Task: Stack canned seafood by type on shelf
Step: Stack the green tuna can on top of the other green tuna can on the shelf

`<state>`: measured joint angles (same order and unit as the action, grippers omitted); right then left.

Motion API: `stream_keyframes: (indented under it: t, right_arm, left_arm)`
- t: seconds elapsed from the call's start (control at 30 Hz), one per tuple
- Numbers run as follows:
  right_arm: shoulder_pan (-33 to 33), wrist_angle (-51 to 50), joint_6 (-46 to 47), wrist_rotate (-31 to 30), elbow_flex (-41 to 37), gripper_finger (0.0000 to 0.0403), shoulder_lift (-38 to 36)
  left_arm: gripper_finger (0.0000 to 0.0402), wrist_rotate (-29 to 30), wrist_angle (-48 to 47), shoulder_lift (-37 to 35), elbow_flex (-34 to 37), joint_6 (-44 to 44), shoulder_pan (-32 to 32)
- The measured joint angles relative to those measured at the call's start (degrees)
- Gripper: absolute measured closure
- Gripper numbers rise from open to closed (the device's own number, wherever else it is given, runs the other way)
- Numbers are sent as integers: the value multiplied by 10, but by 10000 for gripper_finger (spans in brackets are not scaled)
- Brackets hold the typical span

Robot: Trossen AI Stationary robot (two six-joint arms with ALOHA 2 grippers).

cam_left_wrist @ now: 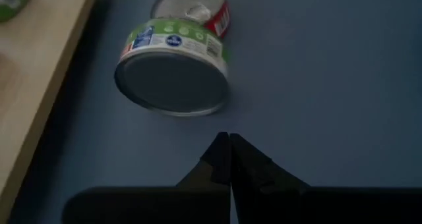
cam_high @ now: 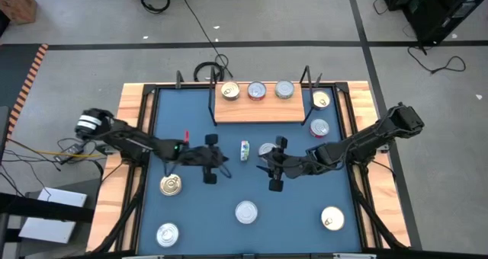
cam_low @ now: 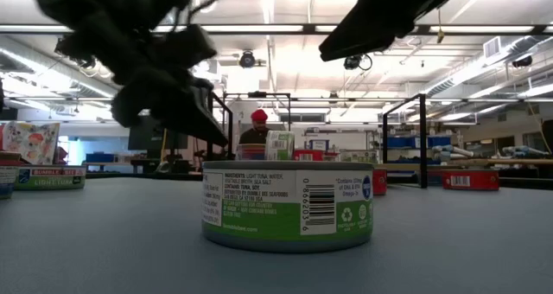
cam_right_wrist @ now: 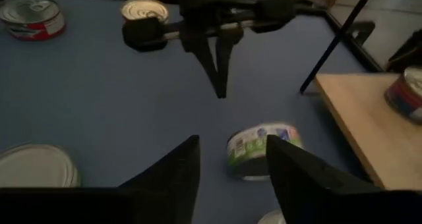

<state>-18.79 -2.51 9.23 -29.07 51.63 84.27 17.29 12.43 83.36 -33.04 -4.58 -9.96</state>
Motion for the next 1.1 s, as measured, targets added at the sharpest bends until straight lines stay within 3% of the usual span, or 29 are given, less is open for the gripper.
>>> stream_keyframes:
  t: [0.27, 0.53, 0.83, 1.1]
  right_arm:
    - [26, -6, -75, 24, 14, 173, 0]
    - [52, -105, -142, 82, 58, 140, 0]
    - [77, -170, -227, 126, 98, 109, 0]
    - [93, -184, -277, 169, 106, 105, 0]
  left_arm:
    - [401, 37, 73, -35, 55, 25, -46]
    - [401, 36, 122, -35, 53, 48, -59]
    - [401, 34, 122, -35, 53, 77, -67]
    - [401, 34, 121, -35, 53, 98, -67]
